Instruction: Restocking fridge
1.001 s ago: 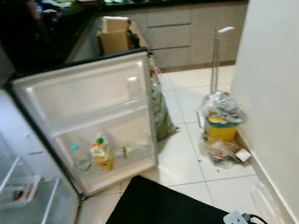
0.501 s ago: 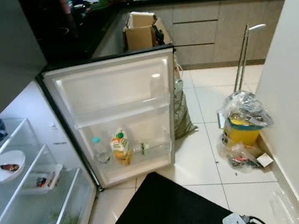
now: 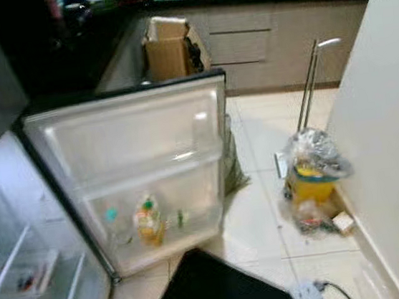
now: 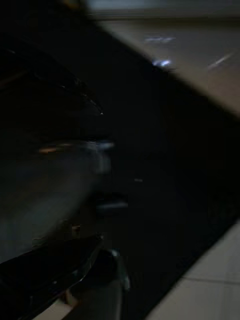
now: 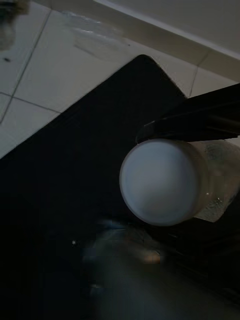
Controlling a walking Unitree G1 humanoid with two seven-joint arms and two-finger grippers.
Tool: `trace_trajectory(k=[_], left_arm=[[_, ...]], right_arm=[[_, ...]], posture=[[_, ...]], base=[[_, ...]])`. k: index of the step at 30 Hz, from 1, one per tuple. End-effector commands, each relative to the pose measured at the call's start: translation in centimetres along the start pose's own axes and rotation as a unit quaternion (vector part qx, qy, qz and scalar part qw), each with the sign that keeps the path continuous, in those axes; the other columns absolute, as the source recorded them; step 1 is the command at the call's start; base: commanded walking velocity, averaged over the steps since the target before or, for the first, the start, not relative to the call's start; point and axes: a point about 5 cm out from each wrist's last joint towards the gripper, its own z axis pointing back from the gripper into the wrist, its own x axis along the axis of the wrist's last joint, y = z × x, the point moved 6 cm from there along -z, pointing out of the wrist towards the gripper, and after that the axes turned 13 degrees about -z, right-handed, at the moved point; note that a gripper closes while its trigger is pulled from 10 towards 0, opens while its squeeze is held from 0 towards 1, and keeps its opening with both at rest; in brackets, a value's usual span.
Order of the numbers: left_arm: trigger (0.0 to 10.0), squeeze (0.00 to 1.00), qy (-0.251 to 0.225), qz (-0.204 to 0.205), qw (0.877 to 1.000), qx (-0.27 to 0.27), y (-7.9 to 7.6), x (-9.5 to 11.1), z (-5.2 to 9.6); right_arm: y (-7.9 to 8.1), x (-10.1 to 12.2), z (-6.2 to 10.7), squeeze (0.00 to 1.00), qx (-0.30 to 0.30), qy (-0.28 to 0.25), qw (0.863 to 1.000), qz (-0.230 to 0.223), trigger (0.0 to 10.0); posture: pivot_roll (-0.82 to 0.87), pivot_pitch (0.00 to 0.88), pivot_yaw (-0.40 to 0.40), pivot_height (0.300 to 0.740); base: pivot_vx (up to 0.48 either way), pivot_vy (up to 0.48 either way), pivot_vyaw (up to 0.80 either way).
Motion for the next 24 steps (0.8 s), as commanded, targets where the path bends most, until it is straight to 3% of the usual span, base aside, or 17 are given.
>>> trace_trajectory(k=[1, 8, 14, 24], left_arm=[[10.0, 0.0, 0.015, 0.002, 1.0, -0.007, -0.6, -1.1, 0.1], [10.0, 0.0, 0.013, -0.007, 1.0, -0.004, -0.5, -0.9, 0.1], [10.0, 0.0, 0.016, -0.011, 1.0, -0.006, -0.6, -0.9, 0.0], [10.0, 0.0, 0.009, -0.001, 1.0, -0.01, -0.7, -0.6, 0.0]], right_arm=[[-0.6, -0.4, 0.2, 0.0, -0.008, 0.007, 1.0, 0.0, 10.0], [-0.6, -0.6, 0.2, 0.0, -0.008, 0.008, 1.0, -0.002, 10.0], [-0.7, -0.6, 0.2, 0.0, -0.011, 0.007, 1.0, -0.005, 10.0], [-1.9, 1.3, 0.3, 0.0, -0.024, -0.02, 0.999, 0.012, 10.0]], posture=[[-0.05, 0.0, -0.018, 0.74], [-0.05, 0.0, -0.018, 0.74], [-0.04, 0.0, -0.015, 0.74], [-0.04, 0.0, -0.015, 0.74]], base=[[0.428, 0.0, 0.0], [0.406, 0.0, 0.0], [0.0, 0.0, 0.0], [0.0, -0.363, 0.0]])
